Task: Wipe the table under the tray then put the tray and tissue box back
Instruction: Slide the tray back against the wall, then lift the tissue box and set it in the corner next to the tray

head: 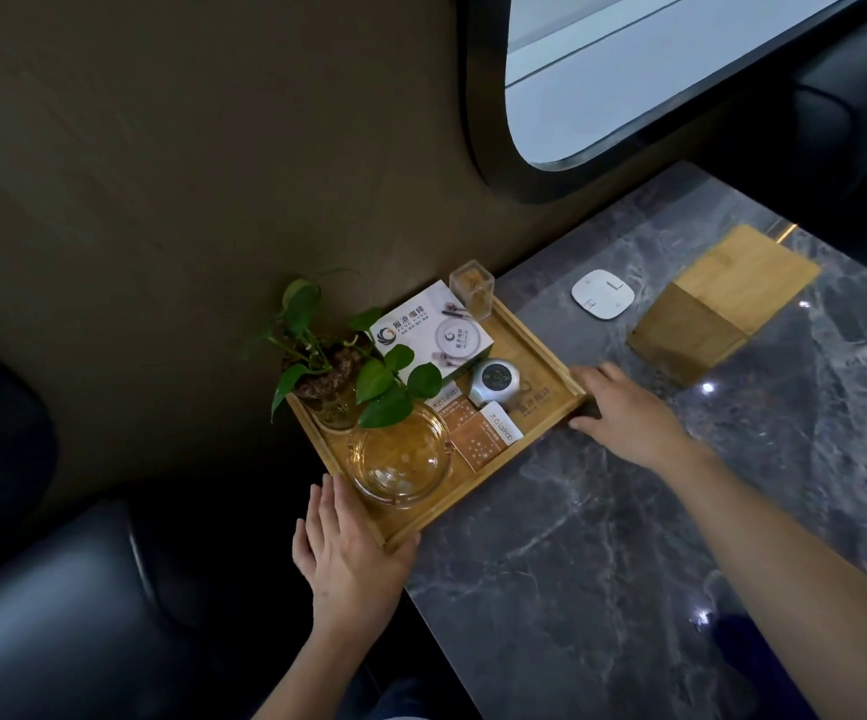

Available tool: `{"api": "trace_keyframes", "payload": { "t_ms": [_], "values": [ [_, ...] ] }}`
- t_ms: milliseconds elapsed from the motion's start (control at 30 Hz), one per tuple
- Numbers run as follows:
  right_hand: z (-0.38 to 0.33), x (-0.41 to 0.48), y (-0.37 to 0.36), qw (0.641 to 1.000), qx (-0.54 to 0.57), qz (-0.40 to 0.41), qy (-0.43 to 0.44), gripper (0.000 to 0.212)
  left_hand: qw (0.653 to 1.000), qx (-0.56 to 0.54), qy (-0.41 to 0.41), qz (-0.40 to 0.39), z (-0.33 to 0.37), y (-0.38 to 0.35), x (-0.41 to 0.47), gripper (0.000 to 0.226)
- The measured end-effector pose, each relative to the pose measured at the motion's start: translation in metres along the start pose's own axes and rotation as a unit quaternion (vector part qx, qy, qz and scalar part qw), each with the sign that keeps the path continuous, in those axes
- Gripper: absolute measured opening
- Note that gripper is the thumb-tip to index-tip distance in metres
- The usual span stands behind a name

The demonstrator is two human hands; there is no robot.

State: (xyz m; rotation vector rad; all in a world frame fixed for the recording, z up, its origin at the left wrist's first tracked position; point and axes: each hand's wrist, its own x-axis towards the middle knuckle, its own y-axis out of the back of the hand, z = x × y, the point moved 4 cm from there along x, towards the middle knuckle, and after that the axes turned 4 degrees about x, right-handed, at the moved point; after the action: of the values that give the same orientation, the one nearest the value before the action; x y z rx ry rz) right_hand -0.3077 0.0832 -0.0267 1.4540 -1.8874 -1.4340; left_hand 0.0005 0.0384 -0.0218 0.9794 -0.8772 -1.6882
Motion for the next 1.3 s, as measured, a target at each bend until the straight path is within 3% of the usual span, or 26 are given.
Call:
{"api": "trace_keyframes", "payload": {
  "t_ms": [167, 267, 500, 700, 800, 933, 1100, 1200, 1300],
  "values": [
    [0.007, -0.014, 0.012, 1.0, 0.01, 0.014, -0.012, 0.059, 0.991, -0.047, -0.092, 0.09, 0.038, 0.028, -0.016, 0.079],
    [0.01, -0.023, 0.023, 0.999, 0.03, 0.037, -0.015, 0.057, 0.979, -0.033, -0.191, 0.068, 0.079, 0.029, -0.013, 0.073],
    [0.02, -0.043, 0.07, 0.982, 0.07, 0.174, -0.024, 0.038, 0.942, -0.069, -0.316, 0.087, 0.188, 0.025, 0.014, 0.064],
    [0.047, -0.052, 0.107, 0.923, 0.082, 0.37, -0.061, 0.025, 0.92, -0.068, -0.386, -0.03, 0.266, -0.016, 0.043, 0.08],
    [0.069, -0.045, 0.116, 0.896, 0.109, 0.418, -0.103, 0.028, 0.914, -0.046, -0.392, -0.091, 0.298, -0.047, 0.054, 0.094],
    [0.103, -0.024, 0.12, 0.874, 0.2, 0.416, -0.154, 0.046, 0.922, -0.039, -0.359, -0.138, 0.325, -0.083, 0.059, 0.113],
    [0.135, 0.002, 0.113, 0.862, 0.345, 0.314, -0.196, 0.076, 0.938, -0.089, -0.303, -0.141, 0.336, -0.107, 0.063, 0.123],
    [0.139, 0.011, 0.109, 0.806, 0.504, 0.264, -0.165, 0.075, 0.937, -0.13, -0.303, -0.118, 0.336, -0.111, 0.063, 0.116],
    [0.132, 0.013, 0.115, 0.795, 0.532, 0.264, -0.126, 0.066, 0.934, -0.181, -0.281, -0.125, 0.333, -0.108, 0.074, 0.107]
  ]
}}
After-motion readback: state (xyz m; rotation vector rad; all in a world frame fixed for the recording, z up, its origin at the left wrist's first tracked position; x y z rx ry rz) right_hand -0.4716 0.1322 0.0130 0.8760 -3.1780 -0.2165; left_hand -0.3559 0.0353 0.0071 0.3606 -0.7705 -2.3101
